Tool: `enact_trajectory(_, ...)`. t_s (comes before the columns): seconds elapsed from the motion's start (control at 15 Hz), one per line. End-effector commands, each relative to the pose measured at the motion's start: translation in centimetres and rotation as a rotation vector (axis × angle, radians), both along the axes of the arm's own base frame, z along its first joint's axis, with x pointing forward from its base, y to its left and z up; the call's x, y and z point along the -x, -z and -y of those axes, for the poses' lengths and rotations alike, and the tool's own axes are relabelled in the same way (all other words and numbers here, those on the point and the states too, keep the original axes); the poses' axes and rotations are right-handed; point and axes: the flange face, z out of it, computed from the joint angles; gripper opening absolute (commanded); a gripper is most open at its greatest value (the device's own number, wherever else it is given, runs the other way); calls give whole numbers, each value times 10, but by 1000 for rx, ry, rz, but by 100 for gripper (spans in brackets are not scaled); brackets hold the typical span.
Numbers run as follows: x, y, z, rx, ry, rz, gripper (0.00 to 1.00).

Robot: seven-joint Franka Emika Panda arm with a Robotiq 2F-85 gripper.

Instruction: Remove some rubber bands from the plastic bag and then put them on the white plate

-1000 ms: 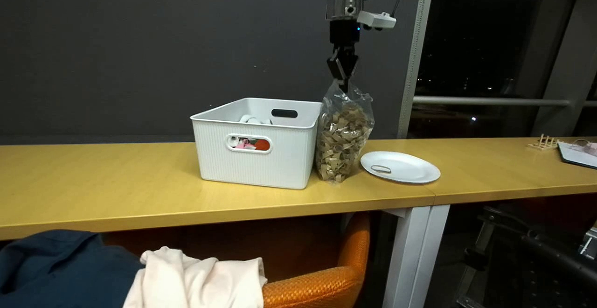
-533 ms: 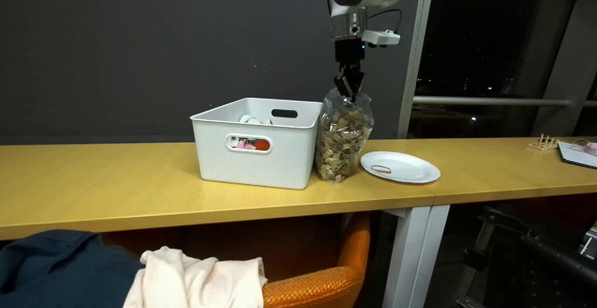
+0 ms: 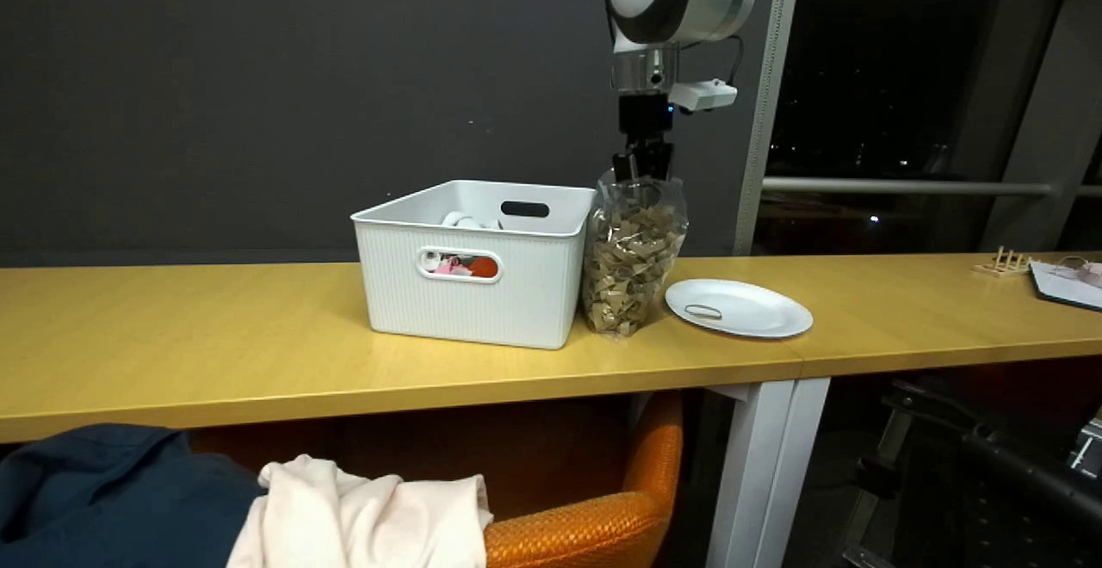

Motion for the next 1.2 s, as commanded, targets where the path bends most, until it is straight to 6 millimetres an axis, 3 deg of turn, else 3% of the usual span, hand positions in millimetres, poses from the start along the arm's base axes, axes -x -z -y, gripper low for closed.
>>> enact_trajectory(0.0,-10,11,3,24,-43,62,85)
enact_trajectory(0.27,-10,23,1,22,-20,59,94)
enact_trajectory(0.53,-6,27,4,3,-12,34,82)
enact_trajectory(0.73,-8,32,7,-11,-17,22,80)
enact_trajectory(0.8,-8,32,8,-11,-16,19,63)
enact_trajectory(1.13,-7,30,12,-27,-6,22,29)
